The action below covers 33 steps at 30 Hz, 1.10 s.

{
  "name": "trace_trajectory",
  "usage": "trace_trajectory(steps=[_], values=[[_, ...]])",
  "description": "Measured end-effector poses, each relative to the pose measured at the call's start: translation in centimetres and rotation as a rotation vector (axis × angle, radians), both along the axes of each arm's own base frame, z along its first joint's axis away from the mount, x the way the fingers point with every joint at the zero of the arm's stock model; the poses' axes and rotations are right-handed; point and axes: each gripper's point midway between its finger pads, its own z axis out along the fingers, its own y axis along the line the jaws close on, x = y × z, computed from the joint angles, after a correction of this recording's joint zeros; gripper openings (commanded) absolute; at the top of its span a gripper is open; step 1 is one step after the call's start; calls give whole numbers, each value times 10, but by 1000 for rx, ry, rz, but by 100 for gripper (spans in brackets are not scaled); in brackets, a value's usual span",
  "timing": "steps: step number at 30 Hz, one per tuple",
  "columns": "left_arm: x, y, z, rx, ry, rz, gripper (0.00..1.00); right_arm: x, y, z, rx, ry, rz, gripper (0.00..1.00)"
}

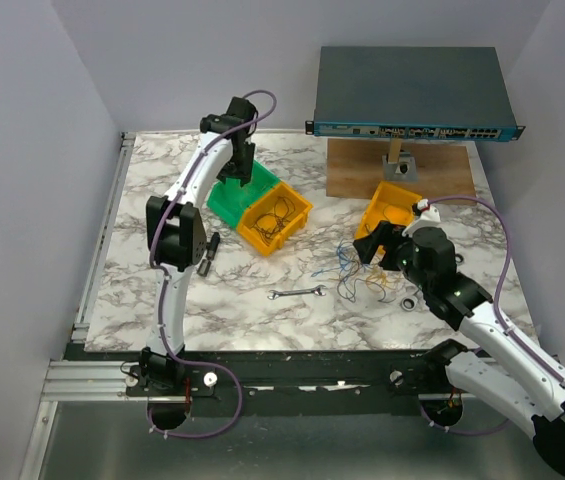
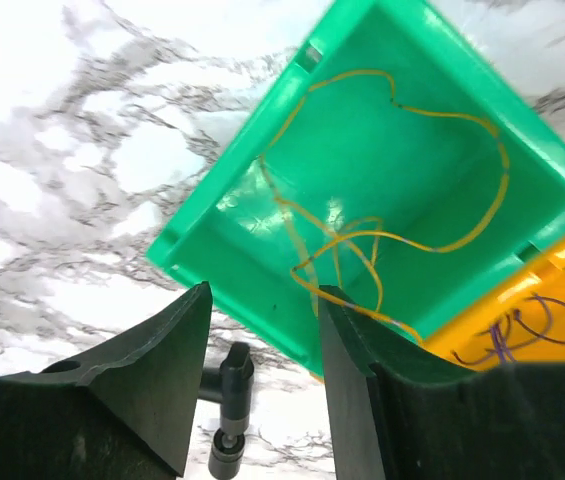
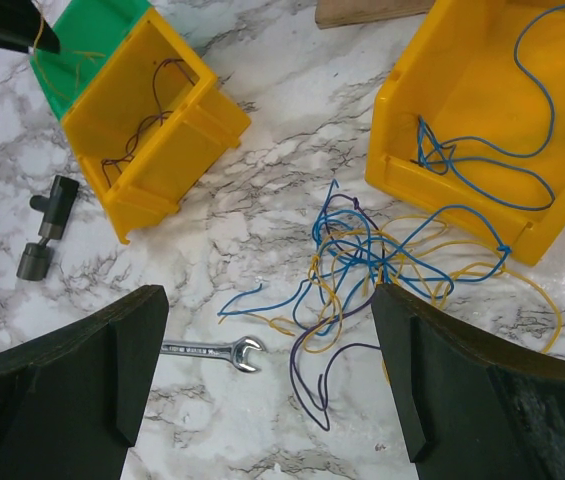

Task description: Untangle the cables

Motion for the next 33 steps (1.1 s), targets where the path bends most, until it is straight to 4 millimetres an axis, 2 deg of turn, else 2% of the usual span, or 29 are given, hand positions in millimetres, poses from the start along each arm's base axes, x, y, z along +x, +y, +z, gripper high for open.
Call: trace_trajectory(steps=[6,9,12,15,20,23,25,30,33], values=[[2,6,72,-57,-152,11,53,-1,0,-5,-9,19,0,92],[0,6,90,-69,-188,10,53,-3,-1,-10,-19,37,0,92],[-1,5,90,-74,-186,7,53,-4,-2,-11,-21,43,0,93],[-8,-1,75,-103,-143,-3,59,-4,-1,-12,-19,47,4,93],[-49,-17,38,-230,-41,-11,63,-6,0,-14,-21,57,10,93],[-78,-19,31,-301,-50,9,55,-7,0,-16,-23,66,16,93],[-85,-19,41,-333,-93,20,46,-7,1,-17,-25,70,20,93],[-68,-28,70,-412,-244,29,44,-8,3,-21,-30,83,34,93],[-57,-30,65,-414,-254,37,39,-9,5,-19,-27,87,48,93]])
